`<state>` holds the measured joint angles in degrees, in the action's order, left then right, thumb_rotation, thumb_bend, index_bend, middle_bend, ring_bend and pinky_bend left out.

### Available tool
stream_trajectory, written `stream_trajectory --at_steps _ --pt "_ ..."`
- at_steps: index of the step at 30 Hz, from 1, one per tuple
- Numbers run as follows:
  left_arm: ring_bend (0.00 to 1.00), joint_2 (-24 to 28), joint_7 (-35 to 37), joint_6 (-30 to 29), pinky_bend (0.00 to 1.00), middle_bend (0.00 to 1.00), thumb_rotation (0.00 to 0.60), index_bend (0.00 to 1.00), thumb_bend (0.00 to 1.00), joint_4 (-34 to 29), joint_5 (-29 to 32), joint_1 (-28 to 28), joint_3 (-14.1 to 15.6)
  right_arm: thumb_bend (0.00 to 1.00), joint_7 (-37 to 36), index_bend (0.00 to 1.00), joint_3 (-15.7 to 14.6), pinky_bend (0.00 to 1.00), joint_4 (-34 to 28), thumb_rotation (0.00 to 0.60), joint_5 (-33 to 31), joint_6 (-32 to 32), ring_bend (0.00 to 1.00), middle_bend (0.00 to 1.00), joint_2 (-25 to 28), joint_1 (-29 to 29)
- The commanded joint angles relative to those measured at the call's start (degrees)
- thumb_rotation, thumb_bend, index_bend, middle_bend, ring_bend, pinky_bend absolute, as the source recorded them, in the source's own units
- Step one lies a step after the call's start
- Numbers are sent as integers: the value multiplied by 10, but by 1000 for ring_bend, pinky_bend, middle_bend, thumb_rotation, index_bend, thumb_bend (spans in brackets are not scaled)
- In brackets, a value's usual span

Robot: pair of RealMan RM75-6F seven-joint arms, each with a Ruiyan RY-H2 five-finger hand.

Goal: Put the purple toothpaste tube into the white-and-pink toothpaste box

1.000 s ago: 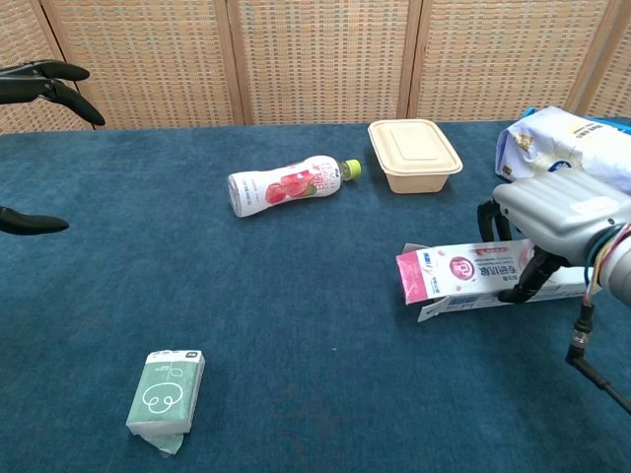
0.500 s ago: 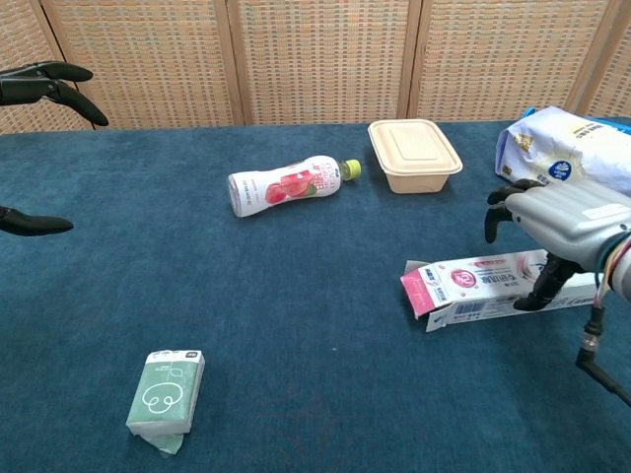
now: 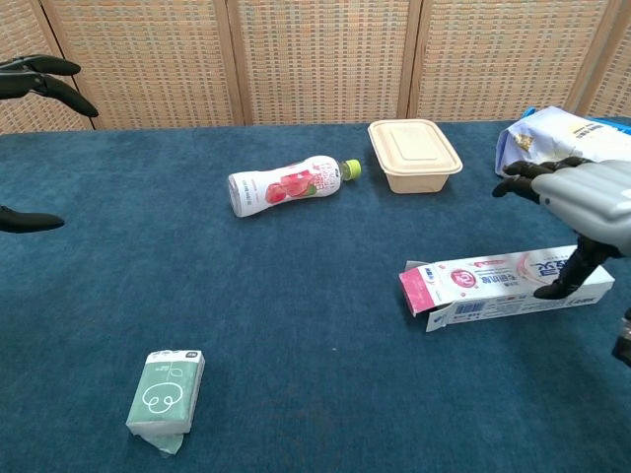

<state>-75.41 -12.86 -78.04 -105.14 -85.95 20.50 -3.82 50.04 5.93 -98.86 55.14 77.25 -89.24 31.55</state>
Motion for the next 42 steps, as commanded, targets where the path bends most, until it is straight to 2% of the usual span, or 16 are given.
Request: stream_trajectory --at_steps 1,5,9,15,19,27,33,42 --pt "0 -3 -10 -18 0 0 600 196 153 2 -13 -14 12 53 -77 106 -28 0 -38 600 76 25 0 0 58 -35" --pt "0 -5 -17 -36 0 0 600 150 155 4 -23 -32 26 50 -195 99 -58 0 -34 600 162 47 0 0 103 -74" --pt "0 -8 -21 -47 0 0 600 117 153 10 -32 -46 38 50 -263 63 -81 0 -10 600 220 68 0 0 122 -100" --pt "0 -17 -49 -70 0 0 600 91 154 36 -50 -71 58 48 -361 13 -104 0 45 600 264 92 0 0 136 -142" --pt "0 -11 -34 -65 0 0 600 90 155 51 -45 -79 64 48 -410 12 -103 0 87 600 283 116 0 0 134 -166" --pt "0 7 -32 -59 0 0 600 74 153 70 -17 -94 65 47 -440 12 -84 0 177 600 306 181 0 0 120 -206" --pt "0 10 -6 -80 0 0 600 75 154 97 -20 -111 64 45 -508 22 -74 0 223 600 276 153 0 0 124 -223" --pt "0 10 21 -98 0 0 600 75 155 119 -34 -121 57 44 -524 28 -66 0 220 600 272 117 0 0 135 -225"
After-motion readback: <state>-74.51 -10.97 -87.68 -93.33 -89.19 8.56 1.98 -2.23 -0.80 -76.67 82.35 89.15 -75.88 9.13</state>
